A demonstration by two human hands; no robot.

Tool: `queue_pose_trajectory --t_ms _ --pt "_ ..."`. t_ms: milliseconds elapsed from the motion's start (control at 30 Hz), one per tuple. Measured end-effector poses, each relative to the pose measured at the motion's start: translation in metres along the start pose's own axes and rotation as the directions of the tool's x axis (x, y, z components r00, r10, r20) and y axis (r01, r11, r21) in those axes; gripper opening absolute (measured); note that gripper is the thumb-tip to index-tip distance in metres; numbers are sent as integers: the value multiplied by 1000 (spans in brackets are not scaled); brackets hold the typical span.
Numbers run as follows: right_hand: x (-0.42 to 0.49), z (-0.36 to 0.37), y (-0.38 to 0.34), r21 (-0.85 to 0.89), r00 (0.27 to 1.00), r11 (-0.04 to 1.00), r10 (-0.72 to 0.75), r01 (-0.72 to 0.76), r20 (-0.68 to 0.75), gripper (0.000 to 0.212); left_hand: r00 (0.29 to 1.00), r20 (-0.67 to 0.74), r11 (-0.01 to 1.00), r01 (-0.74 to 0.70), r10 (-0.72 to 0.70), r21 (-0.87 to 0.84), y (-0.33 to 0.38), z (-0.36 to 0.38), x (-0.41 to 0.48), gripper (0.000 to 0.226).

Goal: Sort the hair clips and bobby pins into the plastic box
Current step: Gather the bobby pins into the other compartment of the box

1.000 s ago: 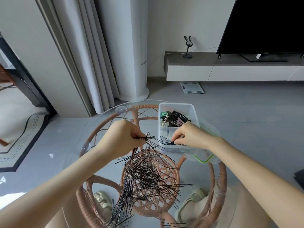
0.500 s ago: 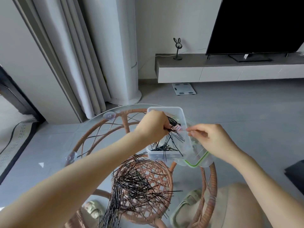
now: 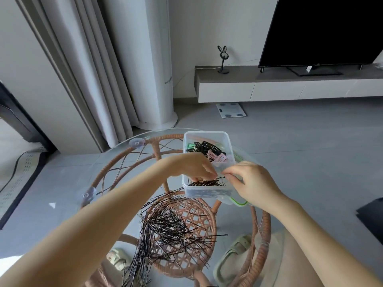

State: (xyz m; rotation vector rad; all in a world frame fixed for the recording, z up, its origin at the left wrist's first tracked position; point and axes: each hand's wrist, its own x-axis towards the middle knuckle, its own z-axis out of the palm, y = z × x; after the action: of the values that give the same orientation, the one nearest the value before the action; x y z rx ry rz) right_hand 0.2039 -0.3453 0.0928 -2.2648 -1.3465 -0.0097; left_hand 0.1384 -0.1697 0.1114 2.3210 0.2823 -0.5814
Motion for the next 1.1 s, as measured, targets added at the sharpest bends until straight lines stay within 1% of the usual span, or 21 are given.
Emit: queue_pose_trajectory --t_ms 100,167,200,233,267,300,333,400,467,567,667,733,767,800,833,867,900,933,967,1033,1100 --pt "-8 -2 -11 16 994 997 -78 80 -72 15 994 -106 998 -21 14 -66 -5 -16 -21 26" --pt "-21 -1 -23 110 992 988 -98 107 -83 20 962 -271 986 -61 17 -157 -17 -20 -37 23" --pt "-29 1 -29 171 992 979 -97 109 -79 22 924 -382 980 -66 -10 -186 -27 -20 -44 23" --pt "-38 6 -34 222 993 969 -92 106 -70 24 869 -492 982 -41 -57 -186 -40 -17 -50 25" --pt "-46 14 -36 254 995 963 -83 95 -56 26 806 -582 988 22 -107 -151 -55 -12 -55 30" --pt "-53 25 -39 272 997 959 -70 76 -32 28 756 -639 990 108 -142 -92 -74 -3 -58 35" --pt "-58 37 -39 285 999 957 -51 49 1 28 739 -656 985 170 -154 -40 -92 9 -59 40" --pt "-64 64 -40 303 997 953 -6 -19 83 30 793 -588 978 207 -156 20 -124 34 -54 45" --pt "-67 90 -45 288 988 955 23 -66 152 35 831 -545 984 169 -113 53 -139 57 -51 46" --pt "-72 116 -61 247 985 968 -4 -39 173 46 828 -560 999 19 10 45 -137 81 -51 45" --pt "-78 118 -80 310 974 950 -99 32 203 39 845 -521 990 -142 118 -5 -129 97 -60 39" --pt "-81 112 -87 342 980 939 -100 35 175 37 828 -552 978 -182 100 -97 -127 102 -68 36" --pt "-79 110 -86 322 991 947 -65 25 116 36 807 -586 979 -171 74 -113 -128 101 -70 36" --pt "-74 110 -80 267 999 964 -21 11 34 36 780 -621 986 -151 73 -73 -128 100 -69 37" --pt "-69 110 -73 197 999 980 31 -24 -29 34 766 -636 993 -122 95 1 -126 98 -67 40" --pt "-63 108 -67 137 994 987 93 -85 -54 33 771 -625 993 -97 121 73 -124 97 -63 42" --pt "-58 106 -62 88 988 986 149 -145 -38 34 793 -592 989 -85 141 121 -122 95 -59 43" --pt "-56 106 -59 57 983 982 181 -181 8 37 820 -551 985 -92 158 146 -120 96 -55 41" --pt "-57 108 -58 43 980 980 190 -192 63 39 838 -517 982 -111 174 152 -118 98 -53 39" --pt "-65 112 -61 56 980 989 126 -136 153 42 858 -479 983 -167 185 81 -118 100 -55 36" --pt "-76 110 -71 114 977 992 27 -52 212 42 875 -459 977 -203 152 -64 -115 99 -66 34"
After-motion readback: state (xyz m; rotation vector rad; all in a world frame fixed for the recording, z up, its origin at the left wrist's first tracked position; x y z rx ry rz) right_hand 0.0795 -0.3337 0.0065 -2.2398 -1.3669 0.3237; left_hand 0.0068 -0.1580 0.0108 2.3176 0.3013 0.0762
